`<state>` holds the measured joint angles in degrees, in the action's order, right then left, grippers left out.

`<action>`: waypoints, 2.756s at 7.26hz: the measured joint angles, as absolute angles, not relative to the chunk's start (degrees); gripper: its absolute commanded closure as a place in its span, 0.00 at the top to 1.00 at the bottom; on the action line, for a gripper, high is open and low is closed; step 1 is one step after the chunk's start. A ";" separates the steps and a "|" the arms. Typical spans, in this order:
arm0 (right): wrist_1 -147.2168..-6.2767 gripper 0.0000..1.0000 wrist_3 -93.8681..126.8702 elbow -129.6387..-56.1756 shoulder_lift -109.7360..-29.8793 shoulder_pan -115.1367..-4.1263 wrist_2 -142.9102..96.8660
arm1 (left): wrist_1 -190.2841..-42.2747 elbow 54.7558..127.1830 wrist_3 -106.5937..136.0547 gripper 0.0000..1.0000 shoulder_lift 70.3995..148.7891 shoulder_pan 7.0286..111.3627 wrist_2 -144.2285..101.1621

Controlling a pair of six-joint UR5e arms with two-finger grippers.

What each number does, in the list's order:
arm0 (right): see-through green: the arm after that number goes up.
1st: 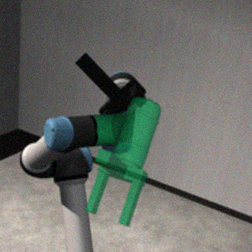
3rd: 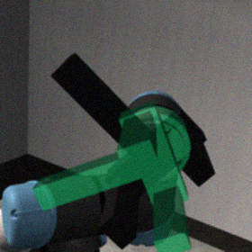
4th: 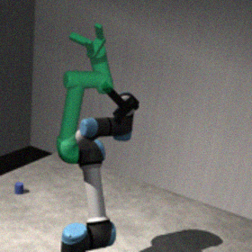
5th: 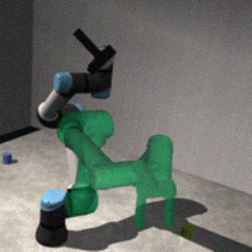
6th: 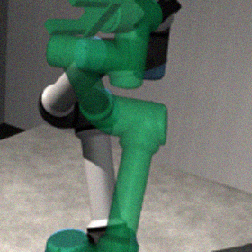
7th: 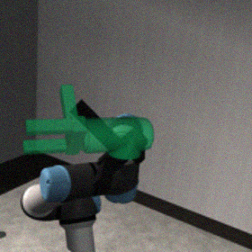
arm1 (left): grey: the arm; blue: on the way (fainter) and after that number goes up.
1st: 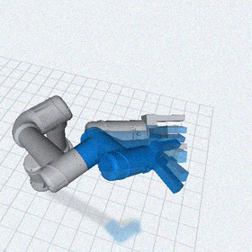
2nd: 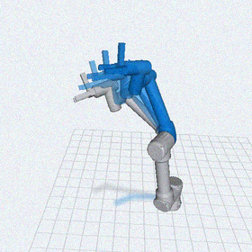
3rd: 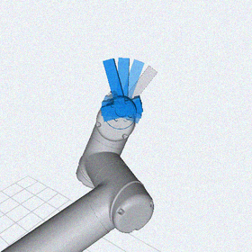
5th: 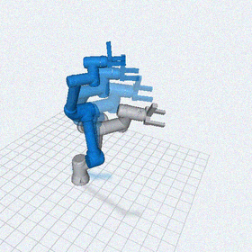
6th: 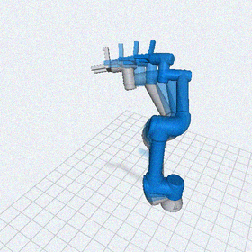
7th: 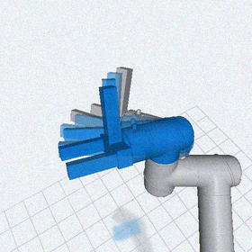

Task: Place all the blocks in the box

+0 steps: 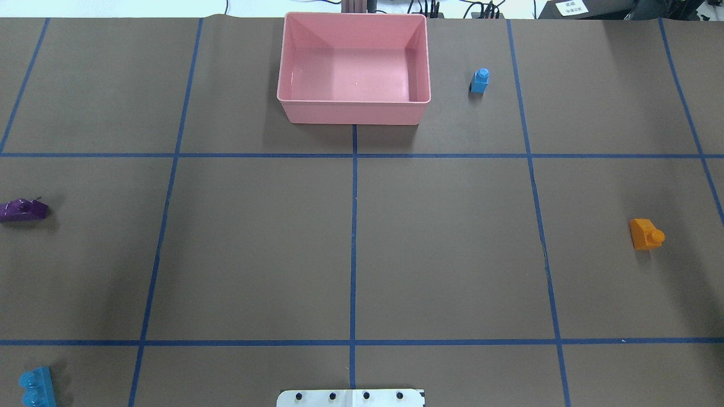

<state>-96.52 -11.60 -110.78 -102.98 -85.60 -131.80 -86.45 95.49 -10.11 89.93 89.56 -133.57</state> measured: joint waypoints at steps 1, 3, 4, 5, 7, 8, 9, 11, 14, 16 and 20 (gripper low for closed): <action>-96.53 1.00 -11.56 -110.81 -102.95 -85.60 -131.79 | -87.48 95.86 -10.14 1.00 89.37 89.55 -133.48; -96.53 1.00 -11.45 -111.48 -101.66 -85.59 -131.86 | -91.26 96.71 -10.12 1.00 87.77 89.48 -133.38; -96.51 1.00 -11.41 -111.92 -100.13 -85.56 -131.96 | -92.19 96.80 -9.89 1.00 87.75 89.48 -133.43; -96.33 1.00 -11.39 -111.91 -98.69 -85.51 -132.11 | -93.05 96.91 -9.76 1.00 87.93 89.45 -133.57; -92.73 1.00 -11.36 -108.50 -94.83 -85.11 -133.62 | -96.68 95.05 -9.62 1.00 90.03 89.25 -133.58; -90.92 1.00 -11.39 -106.30 -94.11 -84.70 -137.09 | -99.49 90.69 -8.61 1.00 93.24 89.18 -133.71; -89.01 1.00 -11.23 -104.54 -93.93 -84.40 -141.16 | -102.33 86.01 -6.85 1.00 96.04 88.97 -133.80; -82.99 1.00 0.52 -103.81 -94.13 -80.08 -142.15 | -110.47 79.11 -5.24 1.00 97.78 88.45 -133.84; -61.29 1.00 36.71 -104.21 -98.36 -60.25 -125.11 | -115.98 76.15 -5.11 1.00 97.98 88.02 -133.95; -51.93 0.99 47.56 -103.86 -103.16 -51.51 -116.88 | -116.33 76.13 -5.03 1.00 98.00 87.92 -133.95; -48.83 0.05 49.50 -100.74 -105.30 -48.87 -114.94 | -116.37 76.35 -4.94 1.00 98.00 87.89 -134.02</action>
<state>-48.83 49.50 -100.74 -105.30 -48.87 -114.94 -116.37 76.35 -4.94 98.00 87.89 -134.02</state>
